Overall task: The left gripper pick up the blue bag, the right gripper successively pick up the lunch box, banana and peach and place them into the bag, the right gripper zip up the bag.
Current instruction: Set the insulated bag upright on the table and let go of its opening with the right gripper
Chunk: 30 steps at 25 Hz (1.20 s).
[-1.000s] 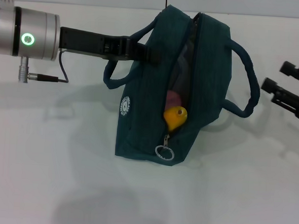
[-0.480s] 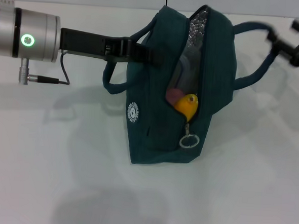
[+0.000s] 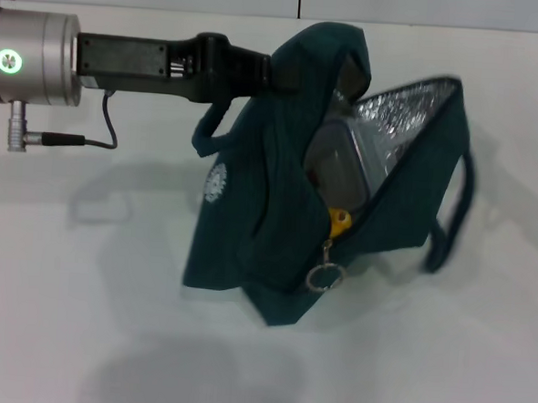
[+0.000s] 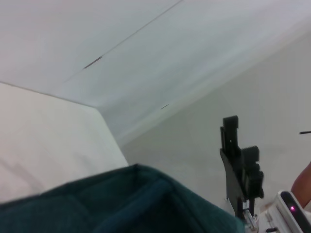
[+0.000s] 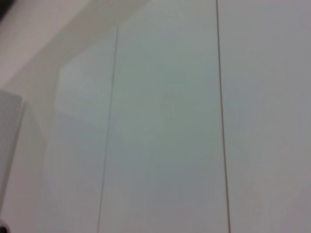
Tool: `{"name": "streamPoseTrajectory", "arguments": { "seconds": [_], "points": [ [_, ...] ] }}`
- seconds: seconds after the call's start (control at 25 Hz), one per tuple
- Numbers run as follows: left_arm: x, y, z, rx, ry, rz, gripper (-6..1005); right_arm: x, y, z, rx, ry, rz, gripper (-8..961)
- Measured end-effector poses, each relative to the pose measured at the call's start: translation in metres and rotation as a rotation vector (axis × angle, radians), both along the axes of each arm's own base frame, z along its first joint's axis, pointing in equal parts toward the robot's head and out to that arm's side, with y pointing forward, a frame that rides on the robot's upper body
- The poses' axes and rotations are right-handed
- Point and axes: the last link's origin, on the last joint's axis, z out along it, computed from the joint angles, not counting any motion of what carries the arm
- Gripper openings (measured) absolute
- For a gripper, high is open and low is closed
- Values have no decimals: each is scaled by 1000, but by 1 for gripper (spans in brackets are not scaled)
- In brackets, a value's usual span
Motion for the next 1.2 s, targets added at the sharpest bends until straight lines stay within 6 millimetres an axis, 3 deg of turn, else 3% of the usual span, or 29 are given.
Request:
{"name": "streamPoseTrajectory", "arguments": {
  "seconds": [0.24, 0.52, 0.64, 0.84, 1.08, 1.2],
  "points": [
    [-9, -1, -5, 0, -22, 42, 52, 2, -2, 1, -72, 5, -15, 725],
    [-18, 3, -9, 23, -1, 73, 52, 29, -4, -44, -352, -157, -190, 725],
    [-19, 4, -9, 30, 4, 78, 52, 44, -2, -66, -421, -221, -289, 725],
    [-21, 5, -8, 40, 17, 87, 52, 53, 5, -95, -488, -319, -381, 726],
    [-21, 5, -9, 38, 19, 87, 52, 50, 27, -99, -439, -366, -445, 725],
    [-20, 3, -12, 26, 14, 82, 52, 43, 48, -88, -320, -340, -475, 725]
  ]
}}
